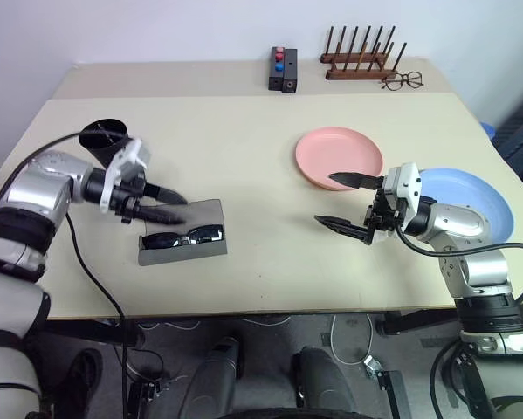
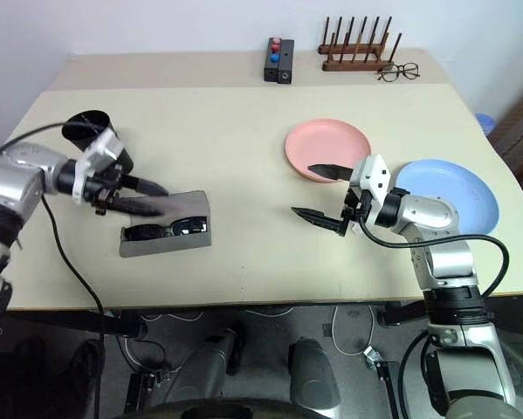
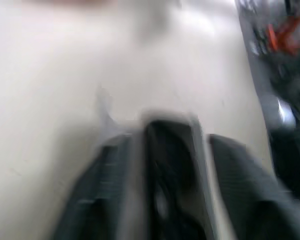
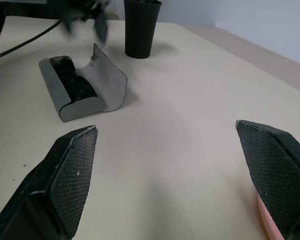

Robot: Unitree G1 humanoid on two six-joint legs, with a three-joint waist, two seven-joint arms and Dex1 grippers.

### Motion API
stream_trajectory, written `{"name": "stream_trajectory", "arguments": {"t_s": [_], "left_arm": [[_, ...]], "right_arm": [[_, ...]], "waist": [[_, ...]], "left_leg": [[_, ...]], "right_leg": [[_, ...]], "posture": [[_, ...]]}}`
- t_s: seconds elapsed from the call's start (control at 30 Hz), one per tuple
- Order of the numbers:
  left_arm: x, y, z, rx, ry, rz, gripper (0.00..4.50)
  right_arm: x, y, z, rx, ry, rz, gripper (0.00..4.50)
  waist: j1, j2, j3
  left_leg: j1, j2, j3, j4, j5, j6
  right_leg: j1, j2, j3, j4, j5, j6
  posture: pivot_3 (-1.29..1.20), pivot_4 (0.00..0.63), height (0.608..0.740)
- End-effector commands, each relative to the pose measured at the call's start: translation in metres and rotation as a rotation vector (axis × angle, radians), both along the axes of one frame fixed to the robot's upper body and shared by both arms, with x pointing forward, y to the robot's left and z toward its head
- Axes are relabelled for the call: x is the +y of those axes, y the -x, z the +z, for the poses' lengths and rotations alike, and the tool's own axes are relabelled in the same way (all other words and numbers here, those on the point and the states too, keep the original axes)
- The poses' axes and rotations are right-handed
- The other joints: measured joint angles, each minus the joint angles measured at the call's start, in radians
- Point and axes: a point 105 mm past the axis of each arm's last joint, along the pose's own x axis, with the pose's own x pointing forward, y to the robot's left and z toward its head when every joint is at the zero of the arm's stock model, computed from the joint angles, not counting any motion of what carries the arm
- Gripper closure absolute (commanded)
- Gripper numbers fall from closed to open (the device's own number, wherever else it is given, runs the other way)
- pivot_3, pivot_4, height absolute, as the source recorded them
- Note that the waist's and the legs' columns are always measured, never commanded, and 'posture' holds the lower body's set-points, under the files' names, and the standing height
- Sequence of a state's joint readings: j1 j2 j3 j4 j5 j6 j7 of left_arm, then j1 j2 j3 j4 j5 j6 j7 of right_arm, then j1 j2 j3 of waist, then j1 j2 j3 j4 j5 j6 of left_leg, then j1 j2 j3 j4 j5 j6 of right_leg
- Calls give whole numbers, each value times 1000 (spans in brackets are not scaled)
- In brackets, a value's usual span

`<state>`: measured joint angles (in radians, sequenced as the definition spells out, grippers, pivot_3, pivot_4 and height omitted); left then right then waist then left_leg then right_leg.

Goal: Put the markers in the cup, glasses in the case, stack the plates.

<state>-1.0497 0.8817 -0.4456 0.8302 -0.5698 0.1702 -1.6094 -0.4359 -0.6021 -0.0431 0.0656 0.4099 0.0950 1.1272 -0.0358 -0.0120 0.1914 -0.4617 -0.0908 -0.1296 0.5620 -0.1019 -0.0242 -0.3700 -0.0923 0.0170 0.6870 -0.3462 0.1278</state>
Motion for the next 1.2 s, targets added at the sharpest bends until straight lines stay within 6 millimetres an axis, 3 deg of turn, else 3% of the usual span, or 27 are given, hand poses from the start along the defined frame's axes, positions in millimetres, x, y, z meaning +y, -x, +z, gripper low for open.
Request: {"name": "stream_trajectory", "arguments": {"t_s": [0.03,0.07,0.33,0.57,0.73,1.2], "left_arm": [[8,-11,26,-117,41,71,3903],[10,-13,24,-131,31,84,4473],[25,-38,2,-242,-81,276,4473],[27,-29,-46,-177,-221,236,4473],[30,-21,-63,-147,-247,210,4473],[22,8,-58,-96,-204,26,4473]], "right_arm": [[4,0,10,-52,-10,17,0],[4,0,10,-52,-10,18,0],[3,3,7,-45,-1,25,0],[0,3,6,-50,12,11,0],[0,3,5,-51,11,10,0],[-1,3,3,-51,12,12,0]], "waist": [[-5,0,0],[-7,0,0],[-9,0,0],[-8,0,0],[-8,0,0],[-9,1,-1]], "left_leg": [[0,0,0,0,0,0],[0,0,0,-1,0,0],[0,0,1,-1,0,0],[0,0,1,-1,0,0],[1,0,1,-1,0,0],[1,0,1,-1,0,0]], "right_leg": [[1,0,0,0,0,0],[2,0,0,0,0,0],[1,0,1,1,0,0],[1,0,1,1,0,0],[2,0,1,1,0,0],[2,0,1,1,0,0]], "posture": [[0,150,740],[0,150,740],[0,150,740],[0,150,740],[0,150,740],[0,150,740]]}}
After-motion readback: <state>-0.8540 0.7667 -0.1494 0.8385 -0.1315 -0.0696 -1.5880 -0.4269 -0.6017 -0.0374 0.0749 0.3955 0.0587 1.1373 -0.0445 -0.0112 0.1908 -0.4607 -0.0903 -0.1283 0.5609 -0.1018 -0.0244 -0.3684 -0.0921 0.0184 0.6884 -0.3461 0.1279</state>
